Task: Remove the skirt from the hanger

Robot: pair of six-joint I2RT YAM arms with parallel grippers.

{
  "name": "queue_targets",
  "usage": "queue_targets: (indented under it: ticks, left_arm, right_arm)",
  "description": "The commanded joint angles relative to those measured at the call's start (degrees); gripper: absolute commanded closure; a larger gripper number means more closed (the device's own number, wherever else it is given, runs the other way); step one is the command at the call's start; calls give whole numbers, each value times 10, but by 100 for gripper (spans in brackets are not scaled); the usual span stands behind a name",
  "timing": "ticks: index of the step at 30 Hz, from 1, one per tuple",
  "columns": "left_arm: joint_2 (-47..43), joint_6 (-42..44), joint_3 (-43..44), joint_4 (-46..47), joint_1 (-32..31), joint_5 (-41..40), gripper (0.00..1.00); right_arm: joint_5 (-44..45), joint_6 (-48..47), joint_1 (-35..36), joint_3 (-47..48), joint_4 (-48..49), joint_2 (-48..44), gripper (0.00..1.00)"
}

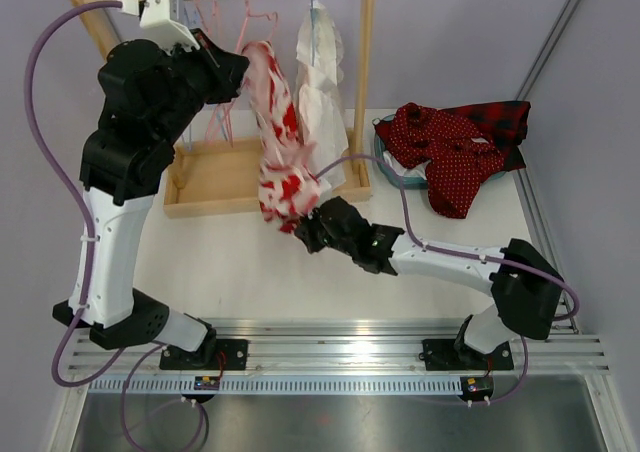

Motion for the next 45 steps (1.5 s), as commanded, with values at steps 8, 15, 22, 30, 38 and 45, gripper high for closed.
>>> queue_targets:
  ticks: [8,15,22,30,38,45]
  left_arm:
    - [-69,46,-47,75,-3,-43,100]
    - [-95,40,-130,86,-3,-43,100]
    - [-137,18,-235,124,-3,-31,100]
    - [-155,9,-282,128,-3,-25,100]
    - [-144,19,-261,122,-3,-27,100]
    - [-84,25,-203,135,-3,-52,100]
  right_arm:
    - [157,-18,6,-133,-103,-233,100]
    - [279,-243,-34,24,-152,-342,100]
    - [161,-195,-287,180,-184,-219,100]
    - [132,-106,-451,569,-227,7,100]
    - [229,-57,-524,569,-157,102,100]
    - [208,72,-525,264,-135,22,1]
